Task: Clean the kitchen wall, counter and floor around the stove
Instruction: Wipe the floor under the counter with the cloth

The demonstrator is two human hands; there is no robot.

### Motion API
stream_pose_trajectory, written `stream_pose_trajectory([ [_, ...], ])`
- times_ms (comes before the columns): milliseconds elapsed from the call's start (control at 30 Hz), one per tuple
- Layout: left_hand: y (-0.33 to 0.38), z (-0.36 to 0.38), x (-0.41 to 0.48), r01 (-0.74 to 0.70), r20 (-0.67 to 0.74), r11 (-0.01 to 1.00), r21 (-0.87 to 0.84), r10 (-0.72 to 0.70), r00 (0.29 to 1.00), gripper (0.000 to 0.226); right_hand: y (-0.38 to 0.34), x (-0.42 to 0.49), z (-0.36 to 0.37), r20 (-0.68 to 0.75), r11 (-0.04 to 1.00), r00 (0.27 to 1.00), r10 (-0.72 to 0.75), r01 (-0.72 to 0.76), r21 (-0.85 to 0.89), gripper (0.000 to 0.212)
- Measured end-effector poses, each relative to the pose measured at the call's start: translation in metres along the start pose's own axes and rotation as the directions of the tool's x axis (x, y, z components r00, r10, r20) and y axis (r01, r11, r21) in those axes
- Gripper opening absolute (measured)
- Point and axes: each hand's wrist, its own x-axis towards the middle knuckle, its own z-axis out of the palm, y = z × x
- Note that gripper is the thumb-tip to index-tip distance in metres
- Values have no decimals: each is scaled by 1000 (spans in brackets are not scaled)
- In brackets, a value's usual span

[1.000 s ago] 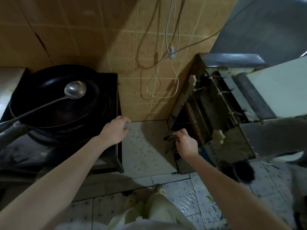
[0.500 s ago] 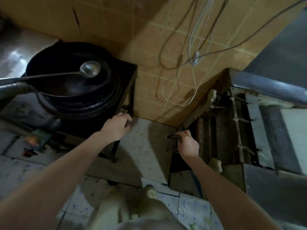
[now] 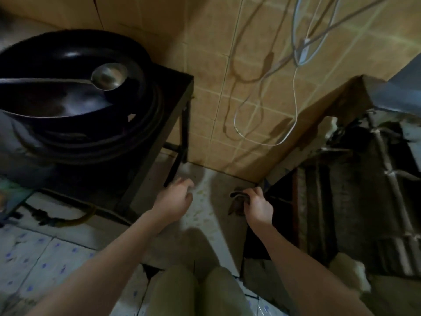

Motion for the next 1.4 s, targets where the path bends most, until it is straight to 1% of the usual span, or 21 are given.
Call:
stream_pose_trajectory([
  [100,-19,51,30,-5,8,1000,-14,5,1000,26,11,26,51,11,1000,1000,-24,23,20,24],
  [233,-53,104,76,31,-33,998,56,-29,999,25,27,60,122,22,999,999,-44,44,28,28],
  [300,-70,128,100,46,-82,992,117,-37,996,28,32,76,154,41,998,998,-50,48,36,31],
  [367,-89,154,125,45,-158,971,237,-8,987,31,40,91,191,43,998,998,-46,44,38,33],
  [400,-99,168,138,46,-186,956,291,10,982,32,47,100,212,36,997,997,-64,62,44,33],
  [467,-122,197,165,52,-210,940,337,22,977,36,58,118,255,0,984,987,-161,161,71,30],
  [500,-134,213,179,59,-220,938,341,19,975,37,62,127,273,-29,976,982,-188,190,110,24],
  [533,-147,229,192,71,-227,940,335,8,974,38,65,135,290,-85,972,981,-177,187,140,17],
  [567,-160,245,204,89,-233,946,313,-14,972,38,68,142,308,-133,952,982,-133,164,259,15],
  [600,-173,261,215,108,-244,955,275,-39,969,38,74,150,329,-144,922,987,-78,126,367,16],
  [633,-185,276,225,122,-255,965,233,-60,965,38,78,157,349,-141,901,989,-51,107,421,17],
  [667,-197,290,234,125,-265,972,200,-69,962,38,81,165,366,-122,896,991,-50,98,434,18],
  [733,-219,313,254,105,-288,983,150,-59,956,38,87,181,396,-169,937,982,-85,137,322,20],
  [800,-237,328,271,94,-310,985,144,-46,950,39,86,195,420,-126,943,981,-150,180,279,25],
  [833,-245,334,277,98,-315,979,179,-37,949,39,85,202,427,-94,942,983,-159,180,282,28],
  [900,-257,340,285,113,-316,969,221,-38,948,39,81,211,438,-117,935,980,-164,192,298,30],
  [967,-263,341,293,144,-304,968,206,-77,950,38,77,219,445,-156,928,979,-130,175,329,30],
  [1067,-273,339,307,181,-303,961,208,-113,946,35,80,239,462,-177,936,980,-96,149,318,27],
  [1167,-287,339,315,126,-281,957,260,-50,958,38,74,261,471,-186,917,978,-91,155,367,19],
  [1267,-301,336,324,94,-259,929,357,2,966,40,62,277,480,-231,916,961,-154,226,330,29],
  [1400,-301,329,337,107,-315,949,298,-8,949,38,38,299,484,-242,902,961,-133,219,372,32],
])
